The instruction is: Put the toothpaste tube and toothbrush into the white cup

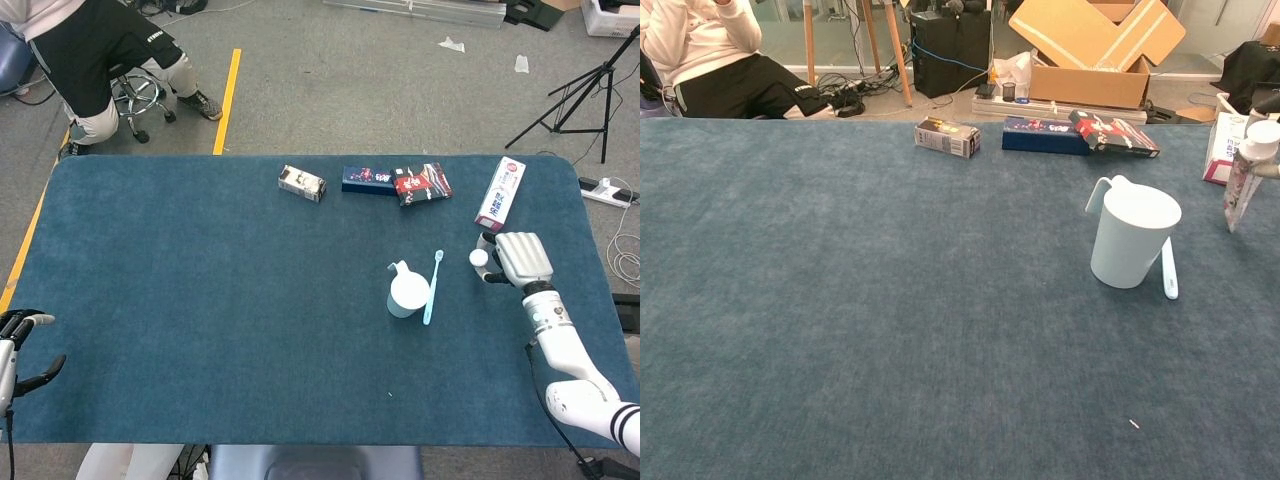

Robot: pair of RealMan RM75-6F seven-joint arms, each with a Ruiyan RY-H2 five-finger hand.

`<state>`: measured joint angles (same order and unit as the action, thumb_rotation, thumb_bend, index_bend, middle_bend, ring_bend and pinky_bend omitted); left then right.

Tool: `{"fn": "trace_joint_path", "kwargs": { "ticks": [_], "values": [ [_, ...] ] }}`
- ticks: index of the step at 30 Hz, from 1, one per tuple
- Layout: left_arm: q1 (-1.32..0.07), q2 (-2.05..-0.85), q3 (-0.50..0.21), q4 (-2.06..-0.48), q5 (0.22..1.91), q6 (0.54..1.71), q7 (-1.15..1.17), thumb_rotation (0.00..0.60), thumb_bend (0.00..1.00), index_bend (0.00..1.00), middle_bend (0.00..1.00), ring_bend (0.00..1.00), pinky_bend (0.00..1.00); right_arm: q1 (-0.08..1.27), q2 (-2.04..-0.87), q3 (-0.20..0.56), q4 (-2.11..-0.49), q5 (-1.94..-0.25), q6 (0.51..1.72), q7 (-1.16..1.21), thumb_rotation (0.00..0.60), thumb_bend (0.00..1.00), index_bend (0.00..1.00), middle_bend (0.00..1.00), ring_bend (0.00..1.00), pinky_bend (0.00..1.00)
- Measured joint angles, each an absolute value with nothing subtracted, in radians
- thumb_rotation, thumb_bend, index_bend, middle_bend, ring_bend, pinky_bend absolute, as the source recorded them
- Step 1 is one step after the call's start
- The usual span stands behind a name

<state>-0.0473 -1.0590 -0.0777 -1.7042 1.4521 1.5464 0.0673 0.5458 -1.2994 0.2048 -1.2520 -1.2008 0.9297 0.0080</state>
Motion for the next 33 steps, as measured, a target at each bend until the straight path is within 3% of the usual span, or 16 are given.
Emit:
{"fn": "trace_joint_path", "kwargs": {
  "ticks": [18, 33],
  "values": [
    [-0.048, -1.057, -0.079, -1.705, 1.448, 1.543, 0.063, 0.600, 0.22, 0.33, 0.30, 0.21, 0.27, 0.520, -1.183, 0.248, -1.460, -1.266, 1.031, 0.135, 0.600, 0.23, 0.67, 1.00, 0.98, 1.00],
    [-0.045, -1.055, -0.079, -1.707, 1.453, 1.550, 0.064, 0.600, 0.22, 0.33, 0.30, 0.21, 0.27, 0.481, -0.990, 0.258, -1.769, -1.363, 1.094, 0.240, 0.600, 0.23, 0.67, 1.00, 0.98, 1.00]
  ]
}}
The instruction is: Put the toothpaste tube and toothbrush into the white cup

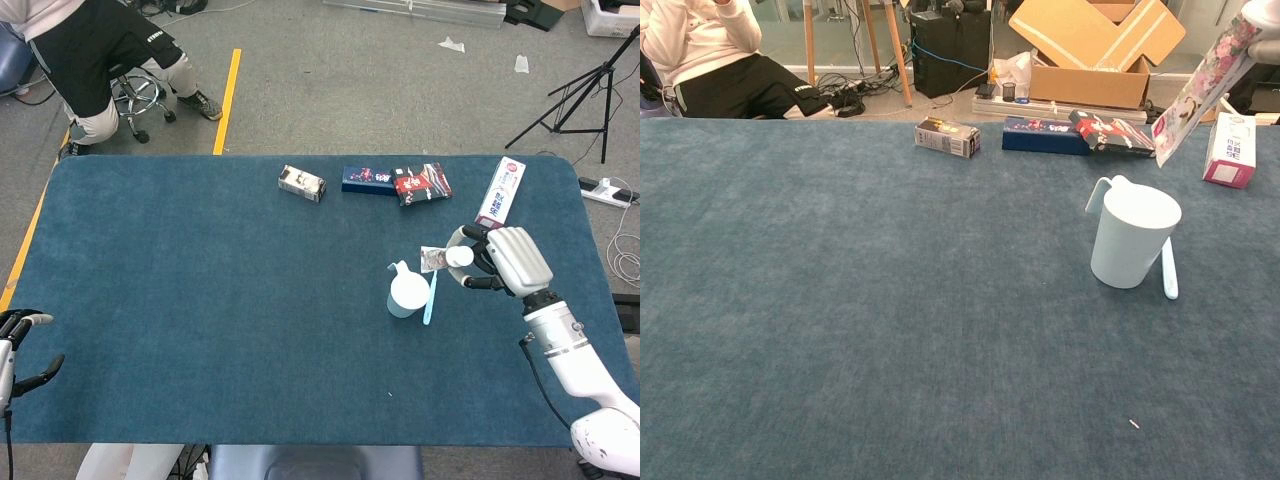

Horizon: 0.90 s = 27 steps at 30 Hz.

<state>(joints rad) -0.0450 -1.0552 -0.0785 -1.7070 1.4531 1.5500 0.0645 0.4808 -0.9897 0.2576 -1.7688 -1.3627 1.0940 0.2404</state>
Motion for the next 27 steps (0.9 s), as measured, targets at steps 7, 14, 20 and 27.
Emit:
{"fn": "trace_joint_path", "kwargs": {
  "ticks": [7, 14, 20, 27],
  "values": [
    [-0.046, -1.058, -0.079, -1.708, 1.452, 1.549, 0.069, 0.600, 0.22, 0.33, 0.30, 0.21, 0.27, 0.466, -0.950, 0.238, -1.828, -1.412, 1.109, 0.282, 0.600, 0.23, 0.67, 1.00, 0.98, 1.00],
    [-0.044, -1.055, -0.079, -1.709, 1.453, 1.551, 0.065, 0.600, 0.22, 0.33, 0.30, 0.21, 0.27, 0.480, -0.968, 0.219, -1.822, -1.417, 1.086, 0.271, 0.600, 0.23, 0.67, 1.00, 0.98, 1.00],
    [-0.042, -1.052, -0.080, -1.711, 1.456, 1.557, 0.061, 0.600, 0.22, 0.33, 0.30, 0.21, 0.27, 0.496, -0.991, 0.211, -1.803, -1.397, 1.062, 0.252, 0.600, 0.23, 0.67, 1.00, 0.98, 1.00],
    [-0.041, -1.050, -0.080, -1.712, 1.456, 1.559, 0.059, 0.600, 0.22, 0.33, 0.30, 0.21, 0.27, 0.509, -1.010, 0.201, -1.785, -1.375, 1.038, 0.233, 0.600, 0.23, 0.67, 1.00, 0.98, 1.00]
  ]
}}
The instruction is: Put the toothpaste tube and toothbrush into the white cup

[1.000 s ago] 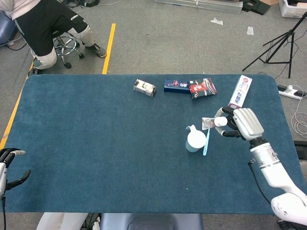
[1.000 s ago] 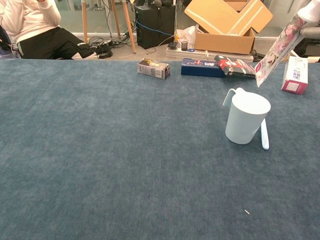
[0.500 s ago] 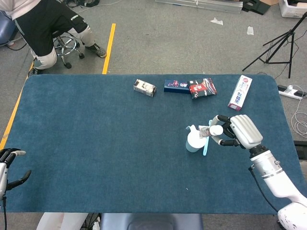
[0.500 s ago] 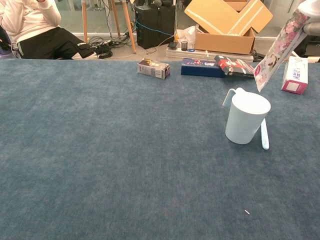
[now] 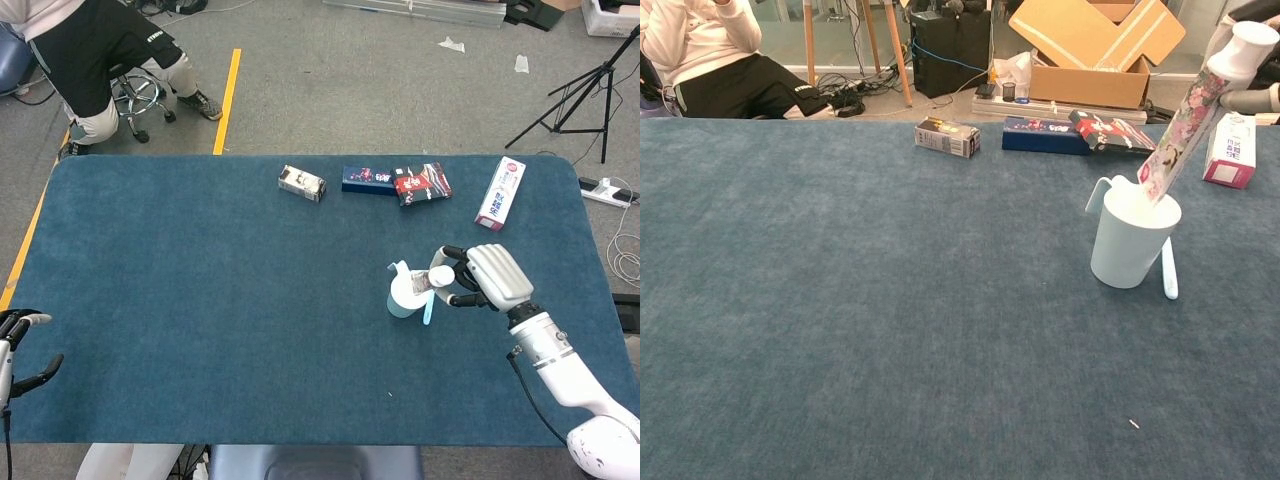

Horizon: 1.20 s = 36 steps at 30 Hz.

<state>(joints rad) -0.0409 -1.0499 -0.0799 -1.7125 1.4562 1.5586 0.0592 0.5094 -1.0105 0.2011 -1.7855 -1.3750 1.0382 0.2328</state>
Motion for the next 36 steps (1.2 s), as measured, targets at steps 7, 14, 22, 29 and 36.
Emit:
{"fn": "trace_joint_path", "kwargs": {
  "ticks": [7, 14, 22, 29, 36],
  "values": [
    [-0.040, -1.049, -0.080, -1.714, 1.459, 1.561, 0.059, 0.600, 0.22, 0.33, 0.30, 0.21, 0.27, 0.525, -1.029, 0.192, -1.771, -1.350, 1.007, 0.203, 0.600, 0.23, 0.67, 1.00, 0.98, 1.00],
    [-0.038, -1.046, -0.081, -1.716, 1.458, 1.564, 0.056, 0.600, 0.22, 0.33, 0.30, 0.21, 0.27, 0.551, -1.066, 0.189, -1.743, -1.304, 0.968, 0.160, 0.600, 0.23, 0.67, 1.00, 0.98, 1.00],
    [-0.036, -1.040, -0.081, -1.720, 1.458, 1.567, 0.050, 0.600, 0.22, 0.33, 0.30, 0.21, 0.27, 0.587, -1.122, 0.185, -1.704, -1.239, 0.920, 0.086, 0.600, 0.23, 0.67, 1.00, 0.98, 1.00],
    [-0.033, -1.035, -0.082, -1.723, 1.459, 1.572, 0.044, 0.600, 0.22, 0.33, 0.30, 0.21, 0.27, 0.623, -1.182, 0.183, -1.659, -1.173, 0.883, 0.017, 0.600, 0.23, 0.67, 1.00, 0.98, 1.00],
    [-0.029, -1.030, -0.083, -1.726, 1.462, 1.578, 0.040, 0.600, 0.22, 0.33, 0.30, 0.21, 0.27, 0.650, -1.230, 0.181, -1.624, -1.126, 0.864, -0.035, 0.600, 0.23, 0.67, 1.00, 0.98, 1.00]
  ]
}}
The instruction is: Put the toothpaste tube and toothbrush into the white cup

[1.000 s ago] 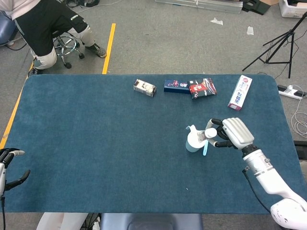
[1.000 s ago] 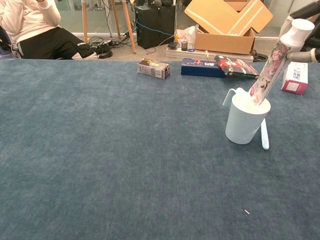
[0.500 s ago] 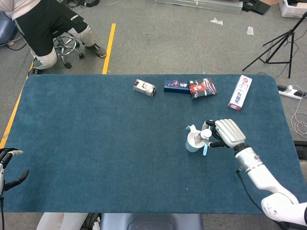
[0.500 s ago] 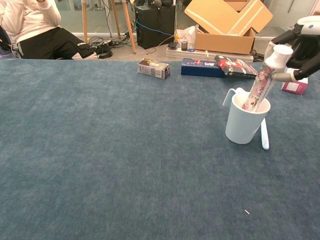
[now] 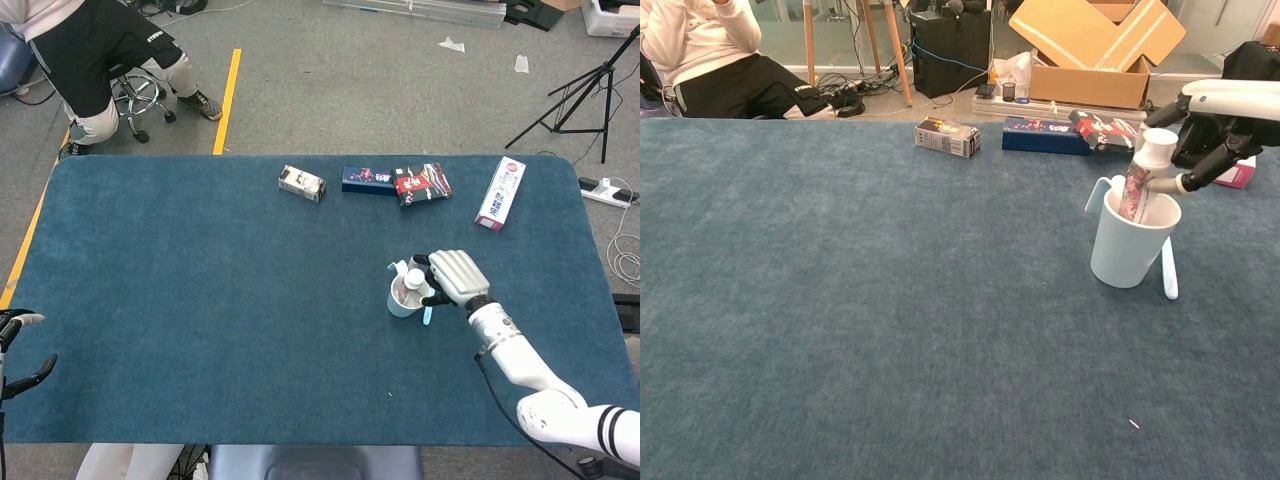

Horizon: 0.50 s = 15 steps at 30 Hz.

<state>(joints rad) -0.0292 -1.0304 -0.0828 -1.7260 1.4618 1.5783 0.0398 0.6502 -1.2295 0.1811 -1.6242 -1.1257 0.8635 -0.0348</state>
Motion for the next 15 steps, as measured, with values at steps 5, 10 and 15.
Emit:
{"fn": "trace_joint_path", "kwargs": {
  "ticks": [5, 10, 15],
  "values": [
    [-0.028, -1.029, -0.082, -1.728, 1.465, 1.581, 0.040, 0.600, 0.22, 0.33, 0.30, 0.21, 0.27, 0.663, -1.252, 0.180, -1.605, -1.108, 0.853, -0.049, 0.600, 0.23, 0.67, 1.00, 0.98, 1.00],
    [-0.027, -1.028, -0.082, -1.729, 1.467, 1.583, 0.039, 0.600, 0.22, 0.33, 0.30, 0.21, 0.27, 0.673, -1.268, 0.179, -1.592, -1.097, 0.845, -0.058, 0.600, 0.23, 0.67, 1.00, 0.98, 1.00],
    [-0.026, -1.027, -0.082, -1.730, 1.468, 1.585, 0.038, 0.600, 0.22, 0.33, 0.30, 0.21, 0.27, 0.679, -1.278, 0.179, -1.585, -1.091, 0.841, -0.059, 0.600, 0.22, 0.67, 1.00, 0.98, 1.00]
  ]
}}
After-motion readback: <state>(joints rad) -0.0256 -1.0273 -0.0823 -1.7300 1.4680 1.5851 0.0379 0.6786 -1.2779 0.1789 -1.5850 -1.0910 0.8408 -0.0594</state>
